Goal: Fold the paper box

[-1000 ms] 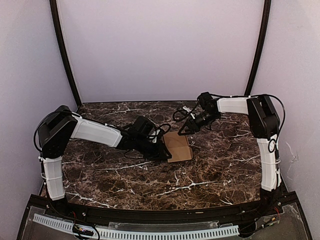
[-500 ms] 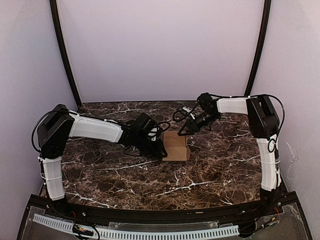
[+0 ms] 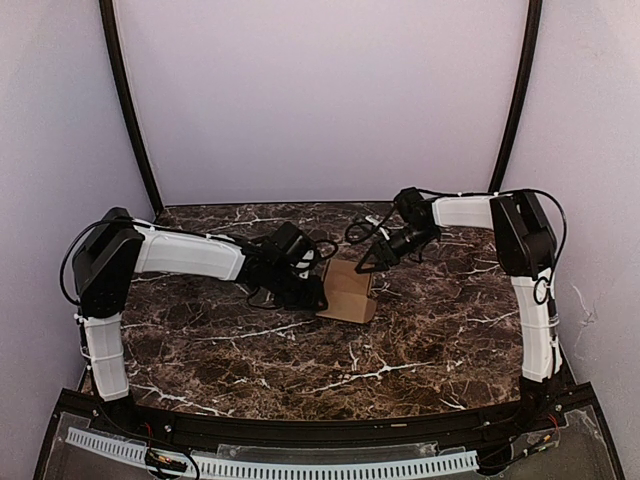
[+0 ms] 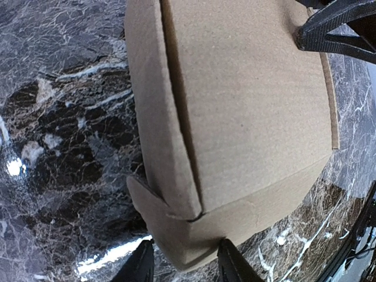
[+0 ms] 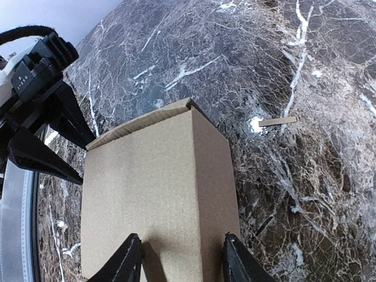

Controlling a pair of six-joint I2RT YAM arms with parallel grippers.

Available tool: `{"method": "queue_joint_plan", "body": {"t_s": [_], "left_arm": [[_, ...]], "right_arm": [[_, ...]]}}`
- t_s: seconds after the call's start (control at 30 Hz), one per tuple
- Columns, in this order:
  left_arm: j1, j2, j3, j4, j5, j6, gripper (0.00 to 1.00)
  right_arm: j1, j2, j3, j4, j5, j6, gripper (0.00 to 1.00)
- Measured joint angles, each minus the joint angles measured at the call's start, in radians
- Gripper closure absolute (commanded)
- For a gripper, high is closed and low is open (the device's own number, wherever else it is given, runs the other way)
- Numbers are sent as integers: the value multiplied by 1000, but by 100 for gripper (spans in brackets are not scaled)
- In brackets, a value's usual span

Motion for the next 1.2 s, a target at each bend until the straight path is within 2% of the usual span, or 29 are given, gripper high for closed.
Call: {"method": "queue_joint_plan", "body": {"t_s": [0.3,0.5,0.67,0.87,1.0,1.2], "left_arm": [[0,1,-51,123,16,3,62],[0,-44,-72,127,21,-3,50],[0,-198,-76,80,2,28,40],[17,-356,-76,59,-101,141,36],[50,-305,-71,69,-126,211,35],[78,-111,4,99,-95,270,39]], "right_arm": [[-1,7,6,-2,-10,-2,53],[-6,3,12,-24,-7,-4,49],[-14,-69,-16,-46,18,-16,42],[-18,-263,-98,-35,94,-68,41],[-16,-367,-194,8,168,-97,43],[-13,-325,-211,54,178,-45,51]]}}
